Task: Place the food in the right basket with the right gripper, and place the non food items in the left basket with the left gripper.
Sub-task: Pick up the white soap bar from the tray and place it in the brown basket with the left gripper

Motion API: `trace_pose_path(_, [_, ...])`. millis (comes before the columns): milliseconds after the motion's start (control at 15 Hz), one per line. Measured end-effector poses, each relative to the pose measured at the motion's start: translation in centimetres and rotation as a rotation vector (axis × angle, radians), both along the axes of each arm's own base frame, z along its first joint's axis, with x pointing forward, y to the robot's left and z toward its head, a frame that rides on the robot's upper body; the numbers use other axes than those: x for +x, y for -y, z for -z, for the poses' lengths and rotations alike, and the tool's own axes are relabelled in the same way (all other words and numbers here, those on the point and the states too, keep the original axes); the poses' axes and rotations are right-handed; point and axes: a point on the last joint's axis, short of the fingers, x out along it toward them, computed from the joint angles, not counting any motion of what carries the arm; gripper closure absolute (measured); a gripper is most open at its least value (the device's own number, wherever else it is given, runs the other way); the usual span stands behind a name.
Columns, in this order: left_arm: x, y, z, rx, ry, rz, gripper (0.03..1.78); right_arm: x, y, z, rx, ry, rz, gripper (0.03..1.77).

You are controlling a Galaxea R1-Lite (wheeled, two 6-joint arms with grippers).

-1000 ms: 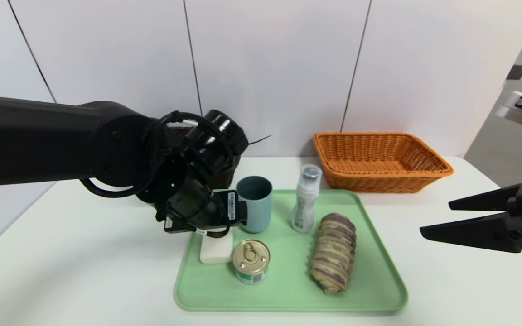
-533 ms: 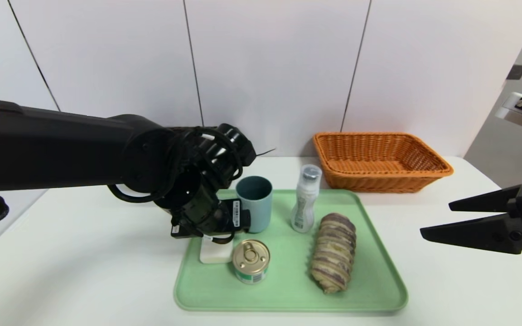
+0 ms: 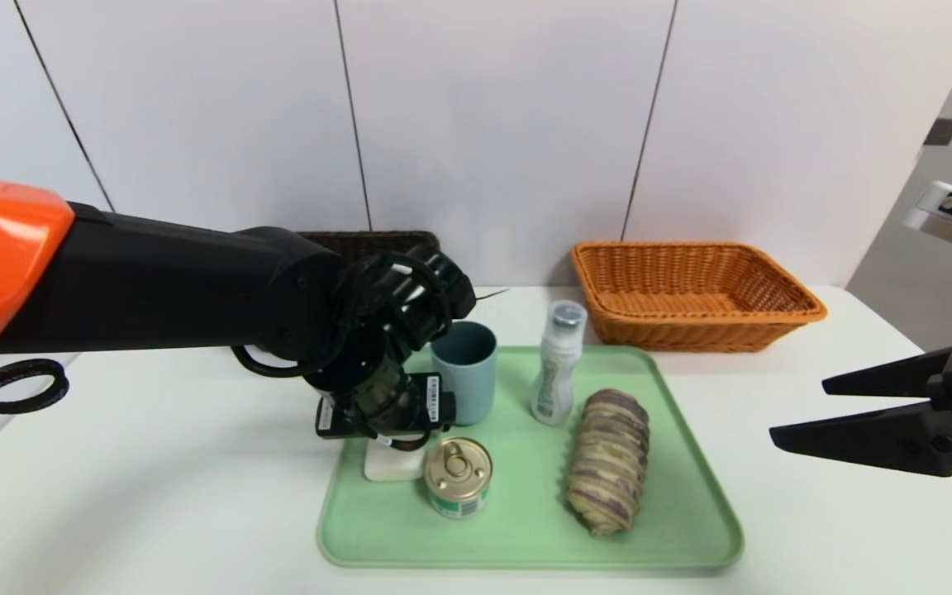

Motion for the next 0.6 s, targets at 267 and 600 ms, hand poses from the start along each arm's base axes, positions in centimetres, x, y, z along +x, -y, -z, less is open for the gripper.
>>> trace_pose_path(267, [0.3,0.2,0.6,0.010,-0.010,-0.002,0.12,0.0,0.0,0.1,-0.001,-0.002,0.000,0.09])
trace_pose_path(600, [0.6,0.5,1.3,0.018,-0.019,-0.004,0.12,-0.1,0.0,0.1,0.000,-0.003,0.001,0.09])
